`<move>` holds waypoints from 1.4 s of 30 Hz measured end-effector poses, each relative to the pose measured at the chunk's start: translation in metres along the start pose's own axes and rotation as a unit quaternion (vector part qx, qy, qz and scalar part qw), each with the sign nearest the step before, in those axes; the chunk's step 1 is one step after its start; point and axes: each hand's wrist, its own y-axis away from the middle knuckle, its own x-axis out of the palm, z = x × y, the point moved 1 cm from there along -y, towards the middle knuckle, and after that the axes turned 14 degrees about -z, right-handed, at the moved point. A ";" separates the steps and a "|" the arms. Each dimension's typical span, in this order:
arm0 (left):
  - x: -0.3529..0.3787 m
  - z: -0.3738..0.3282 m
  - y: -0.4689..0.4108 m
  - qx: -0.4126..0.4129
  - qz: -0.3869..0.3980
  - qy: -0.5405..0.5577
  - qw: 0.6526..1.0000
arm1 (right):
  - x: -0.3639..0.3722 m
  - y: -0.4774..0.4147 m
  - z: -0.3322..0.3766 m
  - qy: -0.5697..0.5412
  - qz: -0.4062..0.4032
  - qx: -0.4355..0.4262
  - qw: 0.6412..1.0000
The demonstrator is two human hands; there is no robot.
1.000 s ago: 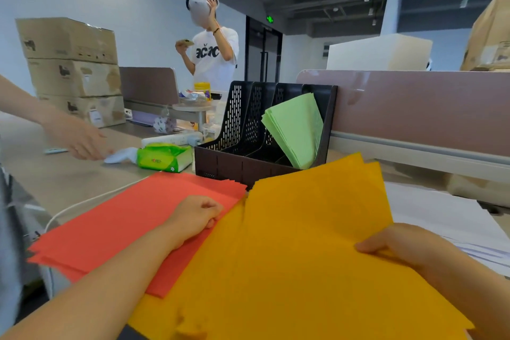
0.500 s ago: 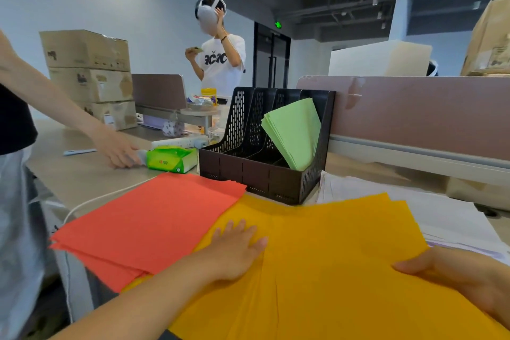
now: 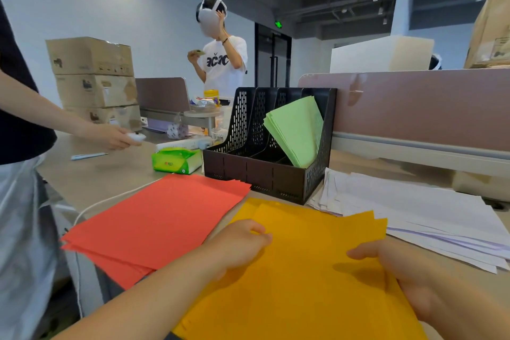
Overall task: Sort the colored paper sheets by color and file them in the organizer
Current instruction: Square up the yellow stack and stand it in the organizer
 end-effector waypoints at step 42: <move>-0.032 -0.063 0.010 0.123 -0.131 0.385 0.905 | -0.032 0.088 0.098 -0.003 -0.063 -0.376 0.925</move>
